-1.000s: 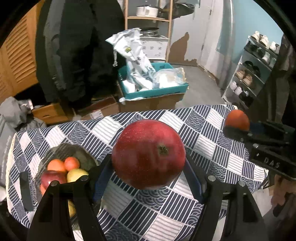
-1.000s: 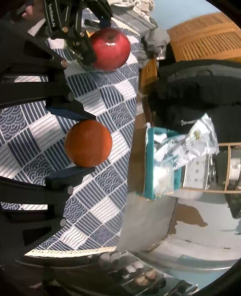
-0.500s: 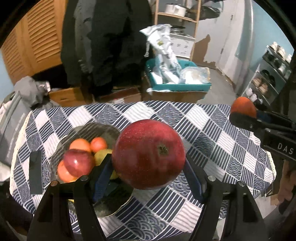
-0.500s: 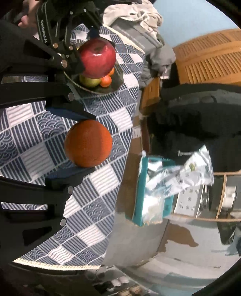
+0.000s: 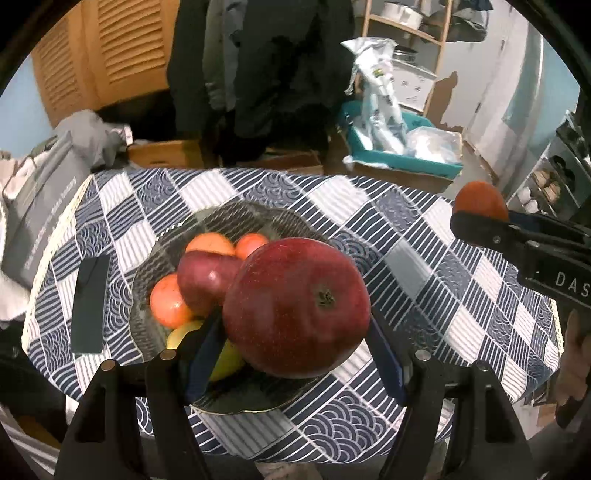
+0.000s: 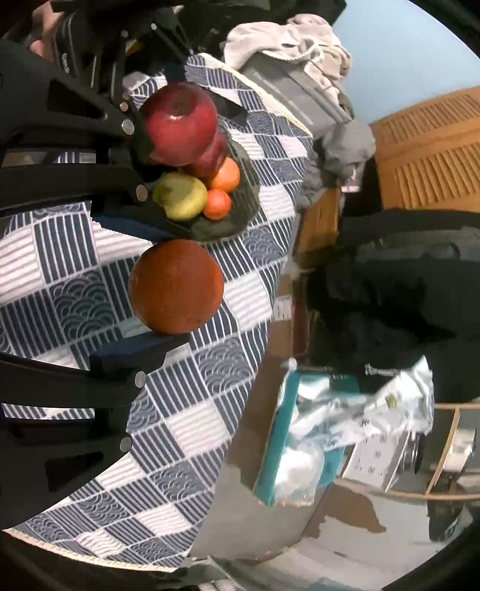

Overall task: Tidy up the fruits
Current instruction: 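Carry the red apple with the left tool and the tangerine with the right tool to the bowl, then lower the red apple into the bowl and open the left tool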

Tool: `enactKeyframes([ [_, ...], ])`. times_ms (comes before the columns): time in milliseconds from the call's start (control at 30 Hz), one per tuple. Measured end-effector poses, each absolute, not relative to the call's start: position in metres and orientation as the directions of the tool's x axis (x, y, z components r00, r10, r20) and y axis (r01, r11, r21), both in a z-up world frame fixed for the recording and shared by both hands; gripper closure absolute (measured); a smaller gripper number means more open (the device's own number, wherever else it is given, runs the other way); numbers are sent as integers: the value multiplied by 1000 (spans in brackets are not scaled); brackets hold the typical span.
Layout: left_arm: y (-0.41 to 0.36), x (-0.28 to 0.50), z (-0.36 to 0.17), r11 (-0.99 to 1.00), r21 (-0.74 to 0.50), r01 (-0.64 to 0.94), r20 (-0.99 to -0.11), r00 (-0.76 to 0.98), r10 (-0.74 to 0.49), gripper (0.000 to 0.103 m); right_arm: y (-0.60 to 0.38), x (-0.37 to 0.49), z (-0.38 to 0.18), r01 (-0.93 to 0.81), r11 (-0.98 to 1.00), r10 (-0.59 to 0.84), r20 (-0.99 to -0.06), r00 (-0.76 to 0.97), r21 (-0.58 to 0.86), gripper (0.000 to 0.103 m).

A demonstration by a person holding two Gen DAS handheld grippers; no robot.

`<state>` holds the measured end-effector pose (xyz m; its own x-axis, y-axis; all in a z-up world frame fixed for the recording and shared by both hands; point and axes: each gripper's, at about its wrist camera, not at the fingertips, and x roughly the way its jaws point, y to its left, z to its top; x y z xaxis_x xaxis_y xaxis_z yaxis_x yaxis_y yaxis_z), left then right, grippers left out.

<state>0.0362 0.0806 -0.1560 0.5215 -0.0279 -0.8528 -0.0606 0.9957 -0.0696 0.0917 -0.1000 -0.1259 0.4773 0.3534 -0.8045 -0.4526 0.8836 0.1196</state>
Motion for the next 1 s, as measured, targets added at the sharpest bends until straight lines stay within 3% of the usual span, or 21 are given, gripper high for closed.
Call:
enactKeyframes([
  [500,104,38,-200,985,-106,-136,-909,416,-41,27,-60,96,-154,-491,862,356,-841,408,127,57],
  [1000,103,43,-210,986,-77,-150,-925,380,-15,25,-56,96,-159,-494,860,355,-847,396,129,57],
])
